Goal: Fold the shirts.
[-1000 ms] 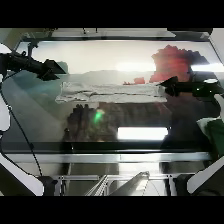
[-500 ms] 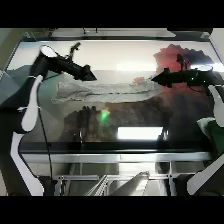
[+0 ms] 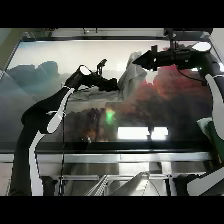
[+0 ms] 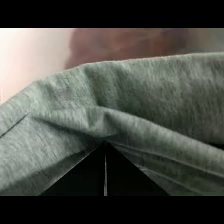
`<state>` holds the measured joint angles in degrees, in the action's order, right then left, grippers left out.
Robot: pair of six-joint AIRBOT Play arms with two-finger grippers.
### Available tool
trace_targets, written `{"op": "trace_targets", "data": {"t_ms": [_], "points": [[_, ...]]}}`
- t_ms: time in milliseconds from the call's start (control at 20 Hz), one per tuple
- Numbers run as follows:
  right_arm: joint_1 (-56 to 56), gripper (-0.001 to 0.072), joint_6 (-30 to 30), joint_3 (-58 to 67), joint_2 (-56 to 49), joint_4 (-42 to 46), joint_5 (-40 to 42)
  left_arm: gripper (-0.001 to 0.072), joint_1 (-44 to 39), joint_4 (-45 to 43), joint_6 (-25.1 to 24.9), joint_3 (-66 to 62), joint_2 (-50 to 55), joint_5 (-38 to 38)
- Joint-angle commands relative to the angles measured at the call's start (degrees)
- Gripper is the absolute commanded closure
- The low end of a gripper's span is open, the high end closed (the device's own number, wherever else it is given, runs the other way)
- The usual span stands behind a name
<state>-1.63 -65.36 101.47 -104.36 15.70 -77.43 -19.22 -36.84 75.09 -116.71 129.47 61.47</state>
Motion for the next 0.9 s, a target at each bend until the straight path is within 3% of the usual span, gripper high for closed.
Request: {"op": "trace_targets", "data": {"t_ms": [0, 100, 200, 450, 500, 650, 700, 750, 800, 850], "points": [[-6.67, 0.0695, -1.11, 0.17, 0.7, -0.96, 4.87, 0.0708, 4.92, 9.97, 0.83, -3.37, -3.43, 15.28], [-10.49, 0.0695, -1.09, 0.17, 0.7, -0.96, 8.79, 0.0708, 11.13, 16.28, 1.44, -3.67, -10.6, 26.73], [-14.56, 0.0695, -1.09, 0.17, 0.42, -0.98, 14.08, 0.0708, 18.95, 18.91, 3.48, -0.94, -20.5, 31.45], [-28.92, 0.0695, 1.03, 2.05, -5.4, -1.07, 40.11, 0.0707, 41.92, 18.84, 2.43, 3.23, -40.11, 25.83], [-32.41, 0.0696, 1.07, 4.59, -8.57, -1.84, 45.46, 0.0683, 46.34, 18.78, -0.02, 3.32, -42.23, 24.76], [-41.18, 0.0693, 2.34, 19.82, -22.01, -3.26, 58.6, 0.0679, 53.62, 18.8, -0.57, 3.3, -45.03, 24.02], [-42.64, 0.0552, 2.4, 23.89, -25.55, -6.97, 61.09, 0.068, 54.42, 18.82, -0.57, 3.3, -45.13, 25.27], [-43.52, 0.021, 3.52, 24.76, -27.06, -10.88, 62.9, 0.068, 54.47, 18.78, -0.61, 3.37, -45.07, 26.4], [-43.76, 0.0089, 6.32, 23.21, -26.99, -13.07, 63.14, 0.068, 54.12, 18.88, -0.85, 4.07, -45.18, 26.84], [-43.43, 0.0094, 7.37, 20.96, -25.92, -13.99, 61.55, 0.068, 53.53, 18.91, -1.25, 5.51, -45.46, 26.58]]}}
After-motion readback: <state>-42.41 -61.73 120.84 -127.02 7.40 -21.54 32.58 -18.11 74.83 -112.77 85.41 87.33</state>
